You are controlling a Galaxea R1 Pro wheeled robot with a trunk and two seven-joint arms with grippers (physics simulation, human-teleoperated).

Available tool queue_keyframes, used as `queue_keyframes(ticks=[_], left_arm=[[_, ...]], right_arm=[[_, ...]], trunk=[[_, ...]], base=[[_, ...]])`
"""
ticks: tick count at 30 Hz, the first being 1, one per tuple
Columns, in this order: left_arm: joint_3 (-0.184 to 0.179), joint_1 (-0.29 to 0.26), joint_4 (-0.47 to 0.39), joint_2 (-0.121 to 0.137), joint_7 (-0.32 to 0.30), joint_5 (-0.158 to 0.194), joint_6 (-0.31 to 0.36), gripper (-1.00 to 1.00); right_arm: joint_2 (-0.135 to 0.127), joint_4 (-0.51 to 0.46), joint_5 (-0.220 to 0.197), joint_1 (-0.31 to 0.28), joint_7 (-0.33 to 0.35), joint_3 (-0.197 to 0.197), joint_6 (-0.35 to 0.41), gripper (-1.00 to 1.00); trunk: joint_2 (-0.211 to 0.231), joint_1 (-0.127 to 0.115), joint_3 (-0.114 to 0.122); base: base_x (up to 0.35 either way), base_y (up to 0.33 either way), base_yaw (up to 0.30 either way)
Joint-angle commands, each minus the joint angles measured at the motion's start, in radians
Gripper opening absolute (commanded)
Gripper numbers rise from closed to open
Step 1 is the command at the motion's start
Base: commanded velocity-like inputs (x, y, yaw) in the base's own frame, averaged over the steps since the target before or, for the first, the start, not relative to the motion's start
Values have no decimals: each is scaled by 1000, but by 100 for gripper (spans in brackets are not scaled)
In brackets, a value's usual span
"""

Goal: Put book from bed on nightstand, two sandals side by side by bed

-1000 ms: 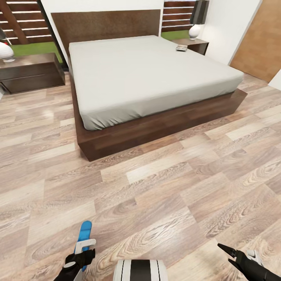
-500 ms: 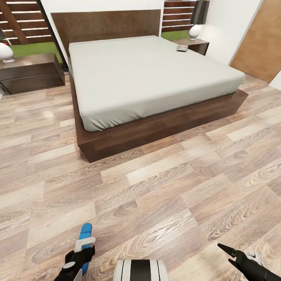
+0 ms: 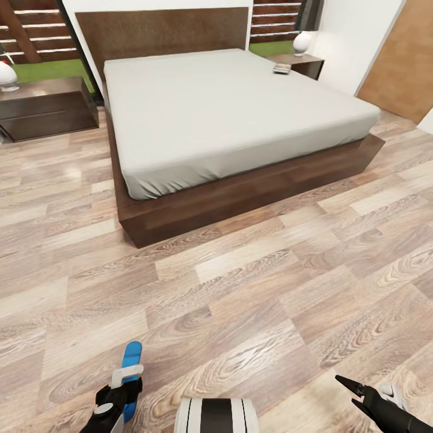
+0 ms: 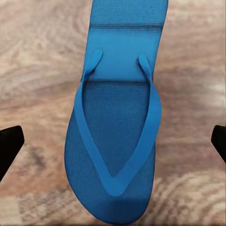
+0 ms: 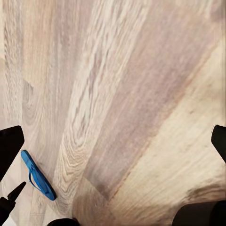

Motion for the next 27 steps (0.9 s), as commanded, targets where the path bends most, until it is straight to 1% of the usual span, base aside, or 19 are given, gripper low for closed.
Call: queue_keyframes(ticks=[1, 23, 27], left_arm=[[-2, 0, -1, 0, 3, 7, 2, 100], [-2, 0, -1, 0, 3, 7, 2, 100], [-2, 0, -1, 0, 3, 8, 1, 100]], right_arm=[[0, 0, -5, -1, 0, -1, 7, 100], [0, 0, -5, -1, 0, -1, 7, 100], [1, 0, -5, -1, 0, -1, 7, 100]], trunk=[[0, 0, -5], [-6, 10, -90], [-6, 10, -90]], base=[[0, 0, 0], [0, 0, 0], [0, 0, 0]])
